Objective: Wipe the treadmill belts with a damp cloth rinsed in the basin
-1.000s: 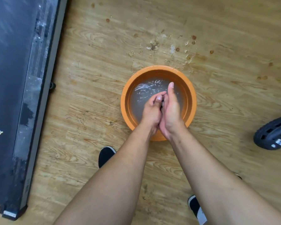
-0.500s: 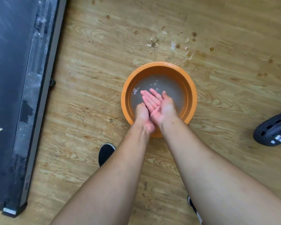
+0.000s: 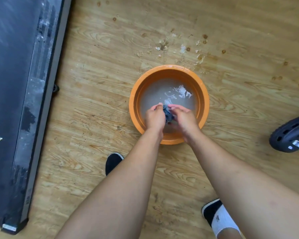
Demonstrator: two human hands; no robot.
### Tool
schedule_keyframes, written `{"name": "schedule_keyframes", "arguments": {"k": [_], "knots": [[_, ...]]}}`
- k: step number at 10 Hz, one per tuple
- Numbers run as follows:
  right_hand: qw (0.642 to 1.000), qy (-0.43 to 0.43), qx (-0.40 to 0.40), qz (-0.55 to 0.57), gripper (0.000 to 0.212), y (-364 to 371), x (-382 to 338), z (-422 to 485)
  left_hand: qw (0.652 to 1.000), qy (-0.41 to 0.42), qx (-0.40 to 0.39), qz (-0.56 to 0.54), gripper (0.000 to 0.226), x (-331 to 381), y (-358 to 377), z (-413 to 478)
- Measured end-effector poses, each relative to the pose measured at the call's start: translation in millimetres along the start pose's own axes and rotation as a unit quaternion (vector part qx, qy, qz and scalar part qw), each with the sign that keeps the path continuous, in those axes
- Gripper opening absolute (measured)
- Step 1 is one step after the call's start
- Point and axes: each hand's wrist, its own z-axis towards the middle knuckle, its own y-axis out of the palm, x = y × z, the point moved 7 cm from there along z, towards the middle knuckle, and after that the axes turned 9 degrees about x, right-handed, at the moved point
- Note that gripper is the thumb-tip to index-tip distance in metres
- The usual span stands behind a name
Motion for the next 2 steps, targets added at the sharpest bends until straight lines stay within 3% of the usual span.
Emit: {"name": "schedule_keyframes", "arguments": {"k": [1,2], "knots": [[0.998,0.037,-0.043,-0.041,0.027,10,23,-1,0.997,0.002,-0.042,0.061,0.033,6,11,3],[0.988,-0.015,0.007,-0.156,0.043,1,17,10,0.987,0.031,-0.058,0.145,0.045,8,6,6]]}}
